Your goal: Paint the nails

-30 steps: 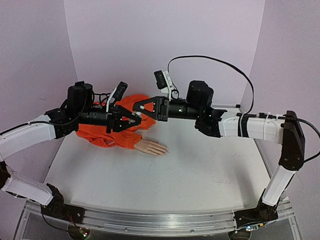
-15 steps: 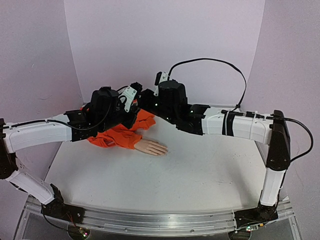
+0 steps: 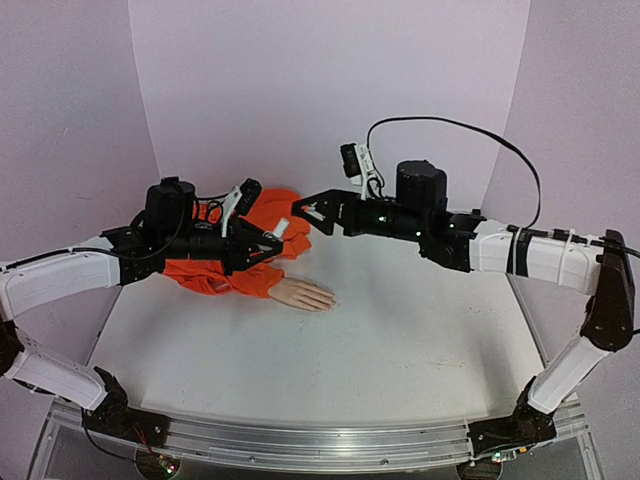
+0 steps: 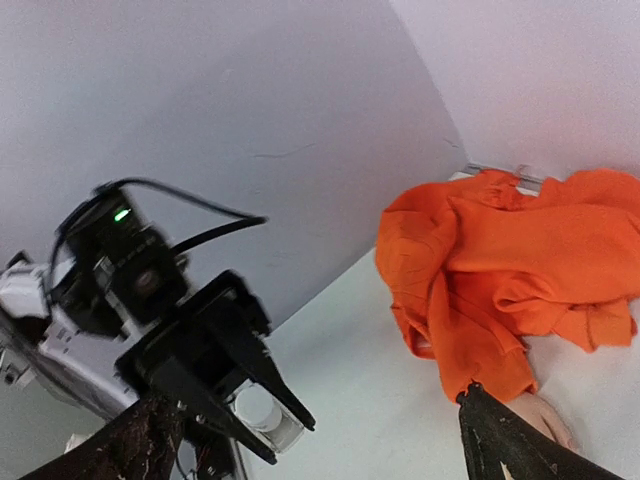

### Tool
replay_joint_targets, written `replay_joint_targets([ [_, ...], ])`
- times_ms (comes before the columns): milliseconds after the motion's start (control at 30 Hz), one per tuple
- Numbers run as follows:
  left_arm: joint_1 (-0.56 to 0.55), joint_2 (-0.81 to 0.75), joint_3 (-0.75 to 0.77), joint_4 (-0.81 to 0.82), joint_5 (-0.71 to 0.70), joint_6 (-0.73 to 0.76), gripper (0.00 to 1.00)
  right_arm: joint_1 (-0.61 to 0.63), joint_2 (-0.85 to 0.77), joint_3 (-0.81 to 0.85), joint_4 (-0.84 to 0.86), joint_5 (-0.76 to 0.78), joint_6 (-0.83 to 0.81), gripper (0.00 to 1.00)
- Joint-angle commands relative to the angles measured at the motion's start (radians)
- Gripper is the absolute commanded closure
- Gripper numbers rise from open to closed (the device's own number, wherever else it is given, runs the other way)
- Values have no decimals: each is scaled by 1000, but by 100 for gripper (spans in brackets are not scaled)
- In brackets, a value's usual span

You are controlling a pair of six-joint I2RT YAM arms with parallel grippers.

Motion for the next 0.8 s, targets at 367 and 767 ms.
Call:
replay_joint_targets([
  [367,-9,76,176,91,827,-279,100,19,40,-37,582,-594,139,51],
  [767,-12,74,183,95,797,-288,100,64,66,-9,583,-609,126,73],
])
